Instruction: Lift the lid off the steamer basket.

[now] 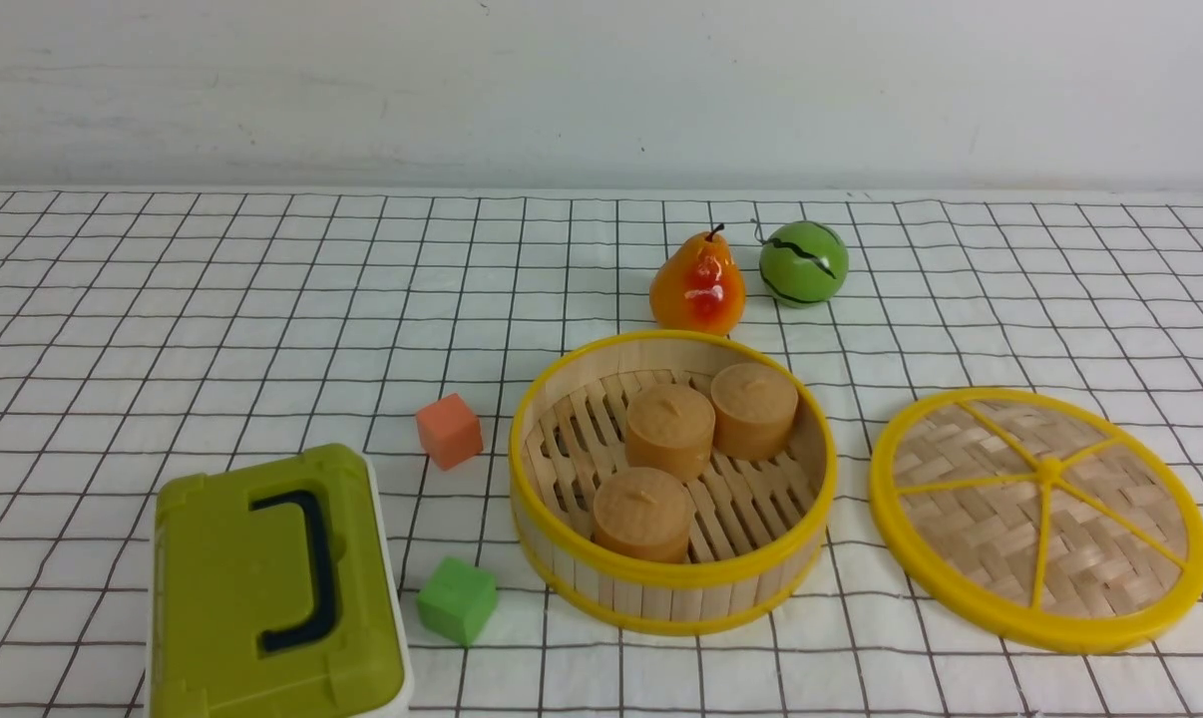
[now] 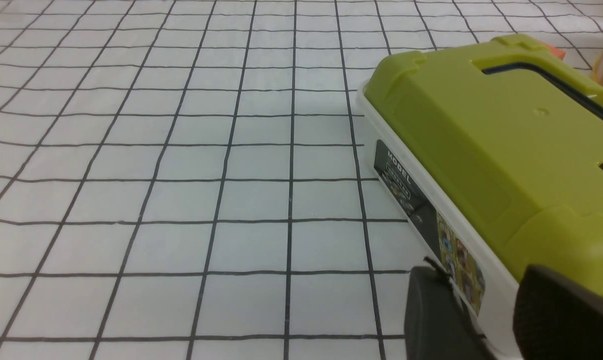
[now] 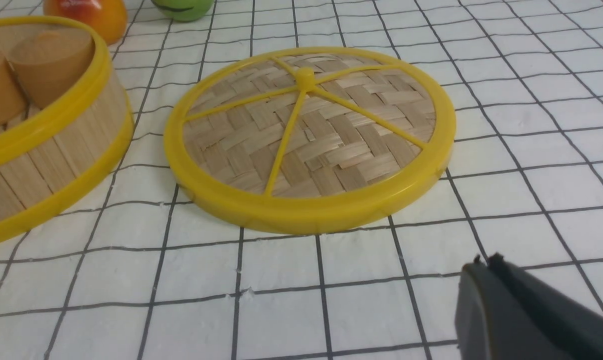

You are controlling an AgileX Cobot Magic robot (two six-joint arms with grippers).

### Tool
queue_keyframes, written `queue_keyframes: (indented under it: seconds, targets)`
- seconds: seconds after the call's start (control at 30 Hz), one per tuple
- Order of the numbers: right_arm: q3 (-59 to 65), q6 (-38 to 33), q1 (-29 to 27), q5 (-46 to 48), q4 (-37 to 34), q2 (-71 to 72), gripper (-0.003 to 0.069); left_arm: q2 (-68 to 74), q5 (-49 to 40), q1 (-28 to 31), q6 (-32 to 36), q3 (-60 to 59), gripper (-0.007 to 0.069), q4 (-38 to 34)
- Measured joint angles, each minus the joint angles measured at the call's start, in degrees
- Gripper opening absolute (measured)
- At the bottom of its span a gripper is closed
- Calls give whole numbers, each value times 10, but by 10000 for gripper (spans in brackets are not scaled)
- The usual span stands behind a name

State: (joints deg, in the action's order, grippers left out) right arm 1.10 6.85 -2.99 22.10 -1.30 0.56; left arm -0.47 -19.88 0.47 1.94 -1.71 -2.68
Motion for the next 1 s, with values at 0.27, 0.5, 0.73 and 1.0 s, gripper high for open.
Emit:
queue_keyframes:
  seconds: [0.27, 0.5, 0.73, 1.0]
  targets:
    - [0, 0, 0, 0, 0, 0, -18, 0, 0, 0, 0, 0, 239, 0]
    - [0, 0, 0, 0, 0, 0, -18, 0, 0, 0, 0, 0, 239, 0]
    - [0, 0, 0, 0, 0, 0, -14, 0, 0, 0, 0, 0, 239, 0]
    - [0, 0, 0, 0, 0, 0, -7, 0, 0, 0, 0, 0, 239, 0]
